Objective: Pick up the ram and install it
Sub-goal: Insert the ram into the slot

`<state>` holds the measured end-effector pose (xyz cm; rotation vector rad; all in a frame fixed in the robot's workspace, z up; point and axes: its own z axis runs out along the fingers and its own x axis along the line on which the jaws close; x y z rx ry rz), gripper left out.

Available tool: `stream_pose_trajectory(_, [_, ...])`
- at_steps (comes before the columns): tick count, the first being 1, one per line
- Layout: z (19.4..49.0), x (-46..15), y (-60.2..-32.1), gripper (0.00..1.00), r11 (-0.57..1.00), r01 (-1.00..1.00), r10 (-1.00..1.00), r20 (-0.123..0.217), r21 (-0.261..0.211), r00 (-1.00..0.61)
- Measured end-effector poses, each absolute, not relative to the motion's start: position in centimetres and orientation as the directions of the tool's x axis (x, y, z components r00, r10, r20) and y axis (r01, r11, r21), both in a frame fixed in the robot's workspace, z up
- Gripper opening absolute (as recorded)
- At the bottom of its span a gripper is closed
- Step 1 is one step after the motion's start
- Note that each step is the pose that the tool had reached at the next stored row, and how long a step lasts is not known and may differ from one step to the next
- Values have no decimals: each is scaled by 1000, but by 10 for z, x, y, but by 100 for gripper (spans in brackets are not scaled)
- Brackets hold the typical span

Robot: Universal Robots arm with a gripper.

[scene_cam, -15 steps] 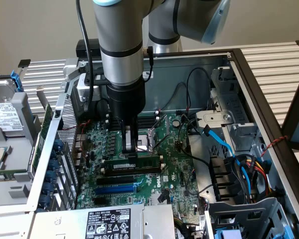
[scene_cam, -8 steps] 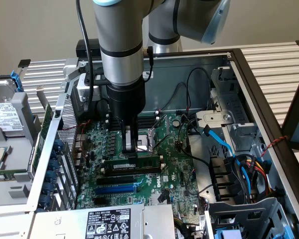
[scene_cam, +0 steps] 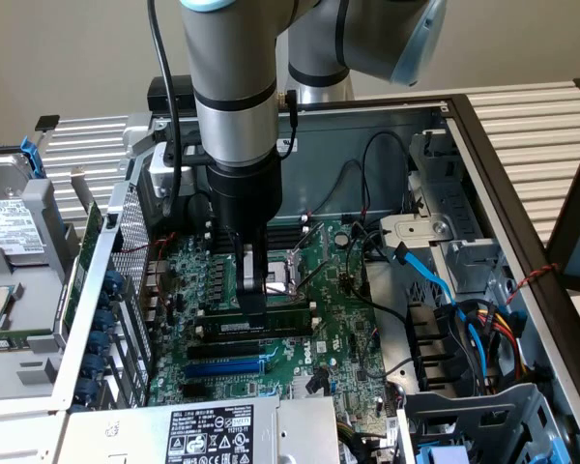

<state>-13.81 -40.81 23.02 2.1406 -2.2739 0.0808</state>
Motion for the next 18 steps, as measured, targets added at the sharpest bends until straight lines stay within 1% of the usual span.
stream_pose_trajectory(18, [233,-138,-408,38,60,-998,-997,53,-27,-61])
